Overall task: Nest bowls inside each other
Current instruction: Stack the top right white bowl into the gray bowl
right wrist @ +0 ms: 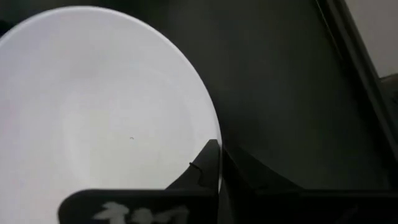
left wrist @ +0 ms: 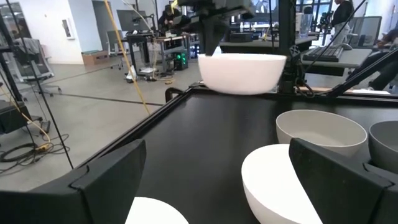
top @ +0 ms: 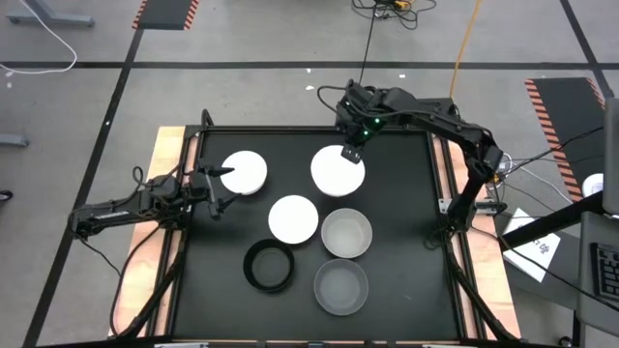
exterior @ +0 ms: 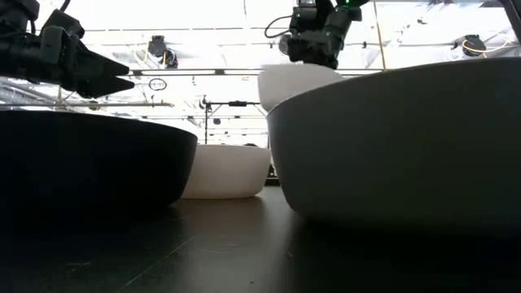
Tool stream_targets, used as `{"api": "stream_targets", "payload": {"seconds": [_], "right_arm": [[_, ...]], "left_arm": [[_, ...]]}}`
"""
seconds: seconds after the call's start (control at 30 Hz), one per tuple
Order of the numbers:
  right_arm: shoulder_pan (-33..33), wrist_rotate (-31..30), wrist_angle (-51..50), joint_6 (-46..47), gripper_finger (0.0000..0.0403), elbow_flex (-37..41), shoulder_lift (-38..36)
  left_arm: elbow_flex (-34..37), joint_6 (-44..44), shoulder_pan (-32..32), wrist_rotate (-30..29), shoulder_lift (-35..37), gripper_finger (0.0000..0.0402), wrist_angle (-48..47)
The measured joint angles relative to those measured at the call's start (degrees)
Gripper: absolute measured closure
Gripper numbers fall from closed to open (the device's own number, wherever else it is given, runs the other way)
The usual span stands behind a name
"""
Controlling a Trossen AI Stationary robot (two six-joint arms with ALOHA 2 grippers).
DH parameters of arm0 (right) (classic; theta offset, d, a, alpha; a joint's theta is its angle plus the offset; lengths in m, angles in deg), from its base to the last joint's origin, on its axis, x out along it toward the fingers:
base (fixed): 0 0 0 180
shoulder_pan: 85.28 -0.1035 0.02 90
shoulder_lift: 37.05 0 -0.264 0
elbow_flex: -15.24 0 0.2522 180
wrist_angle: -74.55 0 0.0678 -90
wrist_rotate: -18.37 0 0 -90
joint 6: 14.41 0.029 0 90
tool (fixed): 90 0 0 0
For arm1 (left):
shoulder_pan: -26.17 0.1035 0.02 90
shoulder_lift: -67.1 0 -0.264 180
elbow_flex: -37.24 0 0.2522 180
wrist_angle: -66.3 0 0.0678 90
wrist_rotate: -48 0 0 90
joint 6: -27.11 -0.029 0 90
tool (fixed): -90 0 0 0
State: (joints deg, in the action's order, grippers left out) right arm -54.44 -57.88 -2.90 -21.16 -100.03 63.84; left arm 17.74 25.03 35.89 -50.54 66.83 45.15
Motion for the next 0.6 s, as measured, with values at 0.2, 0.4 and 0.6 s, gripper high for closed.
{"api": "stream_targets", "payload": {"seconds": [0.2, 0.4, 0.6], "right_arm": [[-2.8, 2.2, -0.4, -0.1, 0.0403, 0.0, -2.6], [-7.8, 5.1, -0.9, 0.4, 0.0403, 0.0, -5.4], [-13.5, 4.3, -0.6, 2.4, 0.0403, 0.0, -6.6]], "left_arm": [[0.0, 0.3, 0.0, 0.0, 0.0, 0.0002, -0.1], [0.0, 0.5, 0.0, -0.3, 0.0, 0.0002, -0.1], [0.0, 0.9, 0.0, -0.3, 0.0, 0.0002, -0.1]]}}
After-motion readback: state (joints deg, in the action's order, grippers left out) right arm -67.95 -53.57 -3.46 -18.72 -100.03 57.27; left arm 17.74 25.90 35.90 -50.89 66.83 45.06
